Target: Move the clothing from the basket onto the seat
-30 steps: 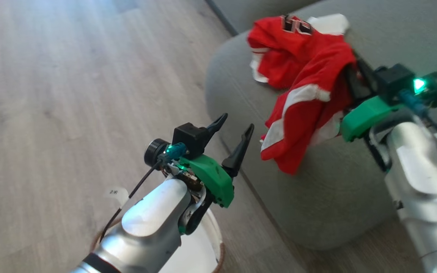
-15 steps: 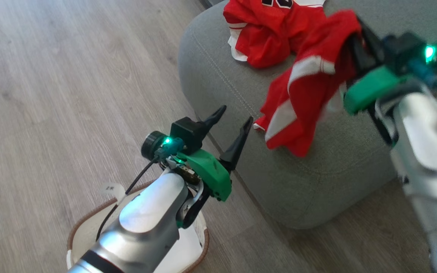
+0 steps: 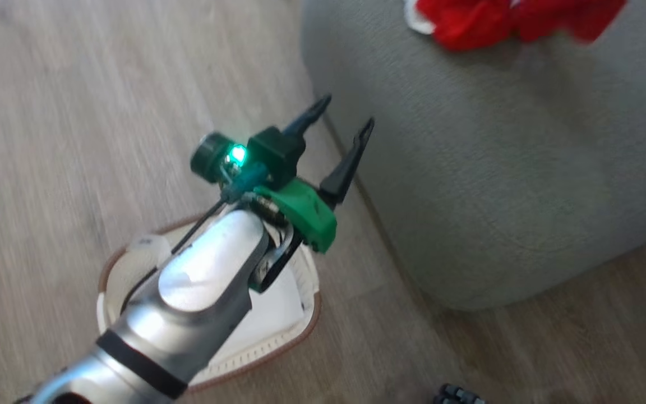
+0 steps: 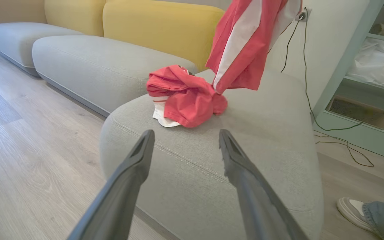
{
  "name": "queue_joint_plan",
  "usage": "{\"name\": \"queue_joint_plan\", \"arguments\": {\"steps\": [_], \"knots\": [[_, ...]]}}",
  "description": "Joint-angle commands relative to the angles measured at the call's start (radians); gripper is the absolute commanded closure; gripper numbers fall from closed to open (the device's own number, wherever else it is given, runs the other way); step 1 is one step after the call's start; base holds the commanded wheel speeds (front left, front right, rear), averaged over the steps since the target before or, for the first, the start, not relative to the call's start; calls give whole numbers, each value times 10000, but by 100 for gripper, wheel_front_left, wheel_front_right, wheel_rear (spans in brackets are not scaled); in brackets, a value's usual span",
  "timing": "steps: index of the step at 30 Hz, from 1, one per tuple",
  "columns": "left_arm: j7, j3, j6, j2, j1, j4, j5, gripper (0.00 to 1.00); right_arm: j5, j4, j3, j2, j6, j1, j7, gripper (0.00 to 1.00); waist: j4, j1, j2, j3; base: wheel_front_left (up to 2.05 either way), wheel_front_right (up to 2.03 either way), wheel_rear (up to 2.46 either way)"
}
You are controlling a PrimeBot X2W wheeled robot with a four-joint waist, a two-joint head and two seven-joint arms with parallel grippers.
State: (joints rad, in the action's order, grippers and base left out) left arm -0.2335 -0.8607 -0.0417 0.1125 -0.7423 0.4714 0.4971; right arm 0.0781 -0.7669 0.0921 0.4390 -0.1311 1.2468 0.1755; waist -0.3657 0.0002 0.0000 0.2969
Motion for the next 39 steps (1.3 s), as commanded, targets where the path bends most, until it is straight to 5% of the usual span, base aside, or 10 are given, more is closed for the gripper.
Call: {"name": "queue_joint_plan", "arguments": {"steps": [1,10,18,26,28,29,30,39], "knots": [[36,293,-68,161,-469,-423,-95,0,-159,166,-166,191,4,429,-55,100,748,-2,0,801,0,0,0],[527,-18,-175,290,-1099,-1363,-528,0,-2270,-1452,-2674,1025,4,1437,-37,100,2421,-2,0,2132,0,0,0],[688,-181,-283,421,-1097,-1790,-633,0,-3916,-2436,-4679,136,4,420,125,100,3117,-2,0,2757,0,0,0],[705,-250,-363,588,-937,-1903,-600,0,-4896,-3129,-5424,-646,4,-139,384,100,3052,-2,0,2872,0,0,0],[685,-239,-384,603,-933,-1931,-579,0,-5013,-3218,-5576,-735,4,-196,484,54,2962,-2,0,2864,0,0,0],[669,-230,-396,612,-934,-1938,-571,0,-5051,-3273,-5648,-782,4,-224,524,18,2911,-2,0,2848,0,0,0],[652,-218,-411,626,-930,-1940,-562,0,-5083,-3328,-5693,-835,4,-247,565,0,2847,-2,0,2822,0,0,0],[504,-89,-379,692,-693,-1939,-223,0,-4738,-3648,-5032,-1224,4,-661,850,0,2333,-2,0,2342,0,0,0]]}}
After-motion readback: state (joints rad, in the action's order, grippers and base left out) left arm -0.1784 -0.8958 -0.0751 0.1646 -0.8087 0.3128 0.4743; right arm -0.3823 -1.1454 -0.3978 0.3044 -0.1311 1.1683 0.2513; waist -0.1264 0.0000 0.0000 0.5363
